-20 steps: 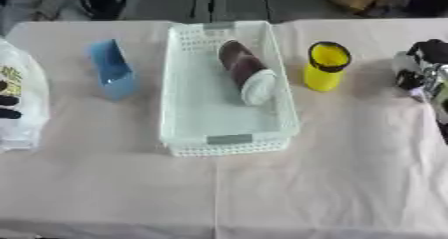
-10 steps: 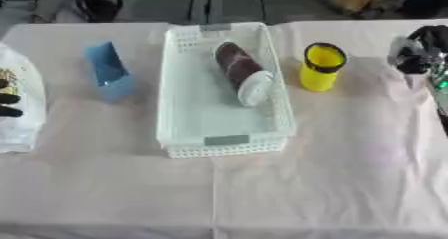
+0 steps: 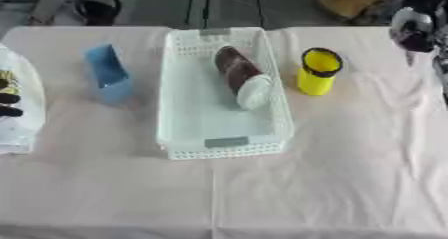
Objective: Pick up objects on the table and place them in the box.
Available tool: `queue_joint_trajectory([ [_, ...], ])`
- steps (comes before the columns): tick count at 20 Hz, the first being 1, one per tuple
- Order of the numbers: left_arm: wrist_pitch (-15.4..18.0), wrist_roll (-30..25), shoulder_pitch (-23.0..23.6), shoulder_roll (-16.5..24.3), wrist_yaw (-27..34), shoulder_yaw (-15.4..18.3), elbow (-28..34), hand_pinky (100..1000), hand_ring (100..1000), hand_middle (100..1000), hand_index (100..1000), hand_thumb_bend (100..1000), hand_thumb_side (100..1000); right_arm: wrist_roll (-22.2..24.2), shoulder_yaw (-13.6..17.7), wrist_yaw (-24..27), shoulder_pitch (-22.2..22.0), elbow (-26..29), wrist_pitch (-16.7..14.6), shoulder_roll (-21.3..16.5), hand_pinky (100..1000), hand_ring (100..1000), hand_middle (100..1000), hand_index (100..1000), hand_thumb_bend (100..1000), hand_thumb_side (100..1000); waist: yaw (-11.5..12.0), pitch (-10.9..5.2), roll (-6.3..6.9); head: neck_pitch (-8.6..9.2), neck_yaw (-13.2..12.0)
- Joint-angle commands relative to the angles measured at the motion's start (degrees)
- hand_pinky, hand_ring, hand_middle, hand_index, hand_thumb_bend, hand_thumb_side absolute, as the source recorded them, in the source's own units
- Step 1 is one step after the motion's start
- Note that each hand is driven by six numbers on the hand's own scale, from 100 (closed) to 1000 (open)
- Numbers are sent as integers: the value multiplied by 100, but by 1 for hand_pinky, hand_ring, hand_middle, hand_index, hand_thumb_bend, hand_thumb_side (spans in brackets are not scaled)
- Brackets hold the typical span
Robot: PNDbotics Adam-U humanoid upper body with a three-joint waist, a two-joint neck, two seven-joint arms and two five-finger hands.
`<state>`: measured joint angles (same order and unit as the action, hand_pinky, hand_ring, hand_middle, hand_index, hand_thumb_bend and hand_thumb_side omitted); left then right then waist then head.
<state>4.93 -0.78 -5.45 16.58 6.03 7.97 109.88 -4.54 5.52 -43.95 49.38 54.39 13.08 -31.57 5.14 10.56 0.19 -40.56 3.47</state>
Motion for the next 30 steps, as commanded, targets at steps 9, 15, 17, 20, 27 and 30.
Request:
queue_joint_trajectory([
  [9,-1,6,-26,111,22,51,66,582,633,663,839,247,948,608,-655,664,92,1284,-425,-111,100,209,330,452,100,100,-1,-152,-24,51,21],
  [15,4,-5,-22,115,27,42,61,582,633,663,839,247,948,975,-1040,1077,157,1877,-589,65,100,209,329,450,100,100,16,-162,-16,74,63],
  [17,4,-10,-22,116,28,37,59,582,633,664,840,247,948,1050,-1137,1142,190,2006,-616,99,100,213,331,448,100,100,26,-166,-20,81,83],
  [20,1,-22,-20,117,28,29,51,582,633,664,840,247,949,1284,-1399,1248,277,2274,-765,195,100,215,334,449,100,100,37,-175,-30,105,127],
  [27,-1,-31,-23,121,30,23,43,582,633,664,840,247,949,1928,-1986,1589,287,2675,-1184,280,100,229,346,454,100,100,56,-185,-45,156,192],
  [30,0,-37,-26,123,33,18,43,582,633,664,840,248,948,2281,-2314,1685,265,2821,-1386,339,100,232,350,454,100,100,59,-194,-50,169,224],
])
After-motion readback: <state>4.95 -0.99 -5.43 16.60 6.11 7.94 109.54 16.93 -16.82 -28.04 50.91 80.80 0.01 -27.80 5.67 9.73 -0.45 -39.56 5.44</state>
